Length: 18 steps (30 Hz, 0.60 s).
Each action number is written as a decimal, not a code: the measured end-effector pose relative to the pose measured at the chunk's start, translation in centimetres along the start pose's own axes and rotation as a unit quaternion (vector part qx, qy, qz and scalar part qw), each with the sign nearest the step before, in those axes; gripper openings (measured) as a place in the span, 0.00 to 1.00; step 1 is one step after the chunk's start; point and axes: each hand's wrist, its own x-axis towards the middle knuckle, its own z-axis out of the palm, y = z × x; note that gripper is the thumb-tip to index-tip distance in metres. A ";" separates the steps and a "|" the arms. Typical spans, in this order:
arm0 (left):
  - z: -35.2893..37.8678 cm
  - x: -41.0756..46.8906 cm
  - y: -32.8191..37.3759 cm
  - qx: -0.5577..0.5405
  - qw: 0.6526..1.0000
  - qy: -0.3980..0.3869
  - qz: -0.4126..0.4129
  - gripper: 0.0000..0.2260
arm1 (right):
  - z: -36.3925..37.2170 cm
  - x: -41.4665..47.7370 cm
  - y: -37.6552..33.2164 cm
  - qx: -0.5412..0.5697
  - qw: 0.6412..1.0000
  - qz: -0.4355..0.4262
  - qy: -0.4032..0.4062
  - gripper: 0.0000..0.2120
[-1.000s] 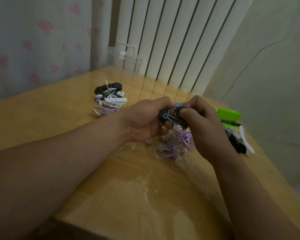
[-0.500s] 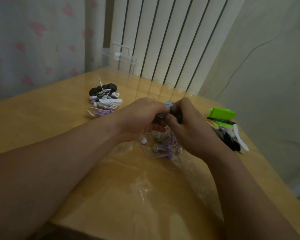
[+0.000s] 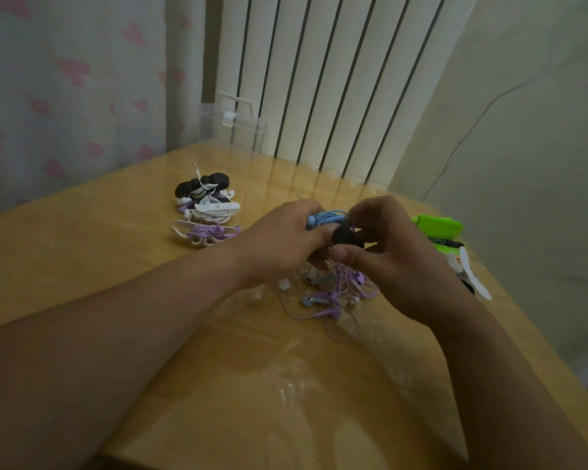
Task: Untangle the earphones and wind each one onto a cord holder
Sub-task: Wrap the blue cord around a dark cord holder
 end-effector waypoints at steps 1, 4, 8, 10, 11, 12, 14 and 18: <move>0.2 -0.1 0.1 0.001 1.000 -0.005 0.000 0.08 | 0.0 0.1 0.2 0.017 1.000 0.002 0.004 0.31; 0.7 -0.1 0.3 0.029 0.999 -0.006 0.016 0.06 | 0.2 0.4 0.5 0.038 0.999 -0.004 0.025 0.34; 1.2 -0.1 0.3 0.077 0.994 0.049 0.057 0.06 | 1.0 0.9 0.3 0.057 0.996 -0.021 0.059 0.24; 1.3 -0.2 0.2 0.068 0.993 0.066 0.067 0.07 | 1.5 0.9 0.0 0.042 0.996 -0.042 0.067 0.15; 1.4 -0.1 0.2 0.053 0.994 0.071 0.066 0.07 | 1.7 0.9 -0.2 0.043 0.996 -0.051 0.062 0.10; 1.3 -0.1 0.1 0.040 0.994 0.077 0.064 0.07 | 2.0 0.9 -0.3 0.054 0.996 -0.055 0.050 0.08; 1.1 0.2 -0.1 0.027 0.995 0.084 0.056 0.09 | 2.5 0.9 -0.1 0.096 0.995 -0.036 0.009 0.12; 0.6 0.2 -0.5 0.012 0.997 0.068 0.031 0.08 | 2.0 1.1 0.5 0.141 0.990 -0.010 -0.015 0.19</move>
